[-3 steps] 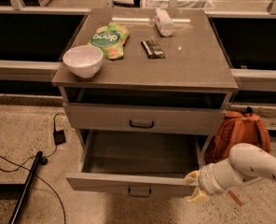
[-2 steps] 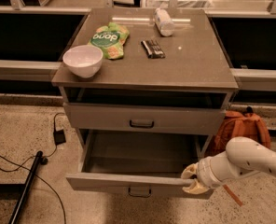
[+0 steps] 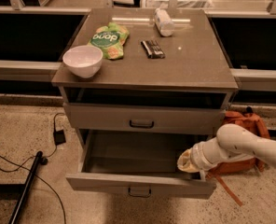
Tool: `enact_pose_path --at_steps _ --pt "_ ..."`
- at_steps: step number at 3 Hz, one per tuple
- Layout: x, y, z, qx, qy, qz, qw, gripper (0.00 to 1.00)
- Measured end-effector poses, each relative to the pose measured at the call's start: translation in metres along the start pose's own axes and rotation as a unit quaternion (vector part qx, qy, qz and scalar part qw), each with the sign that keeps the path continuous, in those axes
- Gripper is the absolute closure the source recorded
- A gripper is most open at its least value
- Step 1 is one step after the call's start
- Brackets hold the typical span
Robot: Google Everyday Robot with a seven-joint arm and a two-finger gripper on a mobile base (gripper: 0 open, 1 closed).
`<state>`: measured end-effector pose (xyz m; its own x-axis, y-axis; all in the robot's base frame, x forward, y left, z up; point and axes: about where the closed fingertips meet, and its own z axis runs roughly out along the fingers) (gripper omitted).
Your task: Open middle drawer
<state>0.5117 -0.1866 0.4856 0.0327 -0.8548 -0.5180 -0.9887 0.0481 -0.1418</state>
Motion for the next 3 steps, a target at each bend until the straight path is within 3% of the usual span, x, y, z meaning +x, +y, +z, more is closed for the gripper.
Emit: enact_pose_path --at_steps 1,2,3 --pt "0.015 -0.022 0.024 0.013 -0.009 0.007 0.9999 1.0" --pt "0.028 -0.022 0.056 0.002 -0.009 0.009 0.9999 1.0" --pt "0.042 -0.003 0.082 -0.034 -0.024 0.007 0.9991 1.0"
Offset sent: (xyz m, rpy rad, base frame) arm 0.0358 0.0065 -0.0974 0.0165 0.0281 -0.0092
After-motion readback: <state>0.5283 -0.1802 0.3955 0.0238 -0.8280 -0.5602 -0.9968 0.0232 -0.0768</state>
